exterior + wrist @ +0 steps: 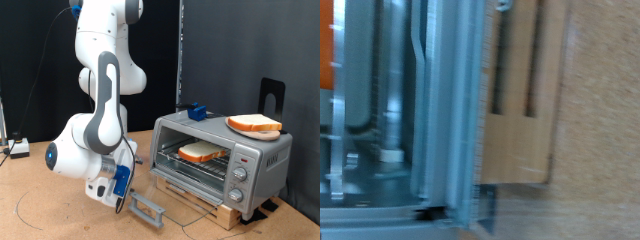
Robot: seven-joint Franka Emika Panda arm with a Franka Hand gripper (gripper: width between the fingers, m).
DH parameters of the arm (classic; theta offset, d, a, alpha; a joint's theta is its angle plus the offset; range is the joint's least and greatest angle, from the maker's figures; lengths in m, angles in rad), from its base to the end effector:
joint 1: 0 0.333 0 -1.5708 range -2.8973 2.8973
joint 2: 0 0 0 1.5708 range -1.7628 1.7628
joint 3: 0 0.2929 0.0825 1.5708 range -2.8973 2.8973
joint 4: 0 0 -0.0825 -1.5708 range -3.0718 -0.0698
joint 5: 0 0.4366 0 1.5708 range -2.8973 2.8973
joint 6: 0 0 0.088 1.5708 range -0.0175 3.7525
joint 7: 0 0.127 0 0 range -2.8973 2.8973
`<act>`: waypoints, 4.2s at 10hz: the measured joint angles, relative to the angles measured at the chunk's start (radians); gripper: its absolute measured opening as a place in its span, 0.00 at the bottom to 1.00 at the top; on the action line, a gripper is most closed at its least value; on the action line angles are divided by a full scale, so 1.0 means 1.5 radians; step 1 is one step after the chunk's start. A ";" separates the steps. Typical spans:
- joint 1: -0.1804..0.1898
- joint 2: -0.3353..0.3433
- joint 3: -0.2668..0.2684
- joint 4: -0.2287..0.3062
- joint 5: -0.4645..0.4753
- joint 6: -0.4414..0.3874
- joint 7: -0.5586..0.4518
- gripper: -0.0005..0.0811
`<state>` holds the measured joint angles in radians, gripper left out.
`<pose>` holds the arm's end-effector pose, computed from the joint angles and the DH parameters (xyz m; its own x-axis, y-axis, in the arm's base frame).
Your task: Make a piece of toast with the oven
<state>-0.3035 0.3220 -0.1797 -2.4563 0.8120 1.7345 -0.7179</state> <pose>0.3605 -0.1107 0.0760 0.8573 -0.0632 -0.5109 -0.4764 -0.4737 -0.7407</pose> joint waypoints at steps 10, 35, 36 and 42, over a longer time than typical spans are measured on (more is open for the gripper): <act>-0.013 -0.142 0.007 -0.016 -0.049 -0.245 0.071 1.00; 0.003 -0.265 0.117 -0.046 0.201 0.031 0.247 1.00; 0.002 -0.258 0.116 -0.035 0.184 -0.009 0.247 1.00; 0.013 -0.130 0.137 0.111 0.164 -0.117 0.330 1.00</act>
<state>-0.2842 0.1276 0.0262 -2.2900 1.0578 1.5584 -0.2230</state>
